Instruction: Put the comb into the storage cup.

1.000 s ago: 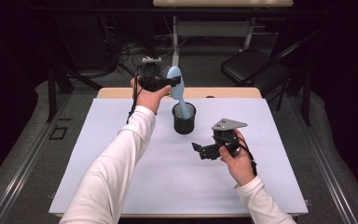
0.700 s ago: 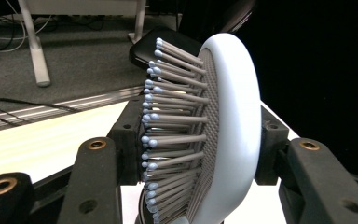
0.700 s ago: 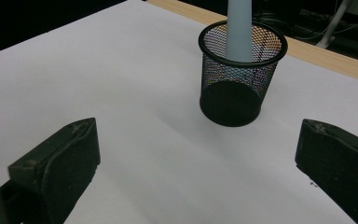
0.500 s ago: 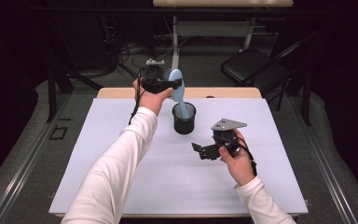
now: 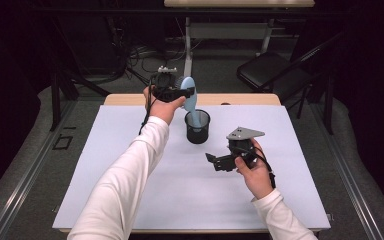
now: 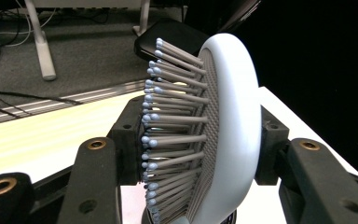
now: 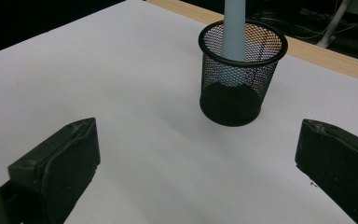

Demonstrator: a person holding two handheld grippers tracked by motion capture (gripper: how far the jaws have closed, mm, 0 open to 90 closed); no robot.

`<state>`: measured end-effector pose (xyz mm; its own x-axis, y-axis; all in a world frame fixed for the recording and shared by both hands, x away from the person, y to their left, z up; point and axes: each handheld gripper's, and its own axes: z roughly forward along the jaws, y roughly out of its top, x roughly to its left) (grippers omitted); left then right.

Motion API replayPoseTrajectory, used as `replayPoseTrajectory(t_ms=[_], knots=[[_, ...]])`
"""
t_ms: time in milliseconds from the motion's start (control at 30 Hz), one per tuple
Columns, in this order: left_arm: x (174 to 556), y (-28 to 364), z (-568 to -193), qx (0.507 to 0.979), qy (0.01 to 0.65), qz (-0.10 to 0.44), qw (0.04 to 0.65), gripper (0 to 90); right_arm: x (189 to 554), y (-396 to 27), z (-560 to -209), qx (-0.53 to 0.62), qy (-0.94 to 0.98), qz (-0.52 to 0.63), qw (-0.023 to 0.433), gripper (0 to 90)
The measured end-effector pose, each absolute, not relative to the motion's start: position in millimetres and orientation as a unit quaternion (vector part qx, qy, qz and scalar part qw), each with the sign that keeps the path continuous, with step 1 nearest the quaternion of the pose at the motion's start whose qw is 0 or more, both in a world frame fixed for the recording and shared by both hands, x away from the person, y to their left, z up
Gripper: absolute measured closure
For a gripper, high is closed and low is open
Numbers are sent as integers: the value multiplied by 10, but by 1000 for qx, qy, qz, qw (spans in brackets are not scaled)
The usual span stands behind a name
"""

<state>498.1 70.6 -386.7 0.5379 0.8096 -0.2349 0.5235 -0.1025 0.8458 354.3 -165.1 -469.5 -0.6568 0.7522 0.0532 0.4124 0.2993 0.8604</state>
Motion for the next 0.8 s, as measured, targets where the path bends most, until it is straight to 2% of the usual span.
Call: replayPoseTrajectory(t_ms=[800], knots=[[4983,591,-3952,734,452,160,480,491,3542,-1656,-4692,370,784,461,187,0]])
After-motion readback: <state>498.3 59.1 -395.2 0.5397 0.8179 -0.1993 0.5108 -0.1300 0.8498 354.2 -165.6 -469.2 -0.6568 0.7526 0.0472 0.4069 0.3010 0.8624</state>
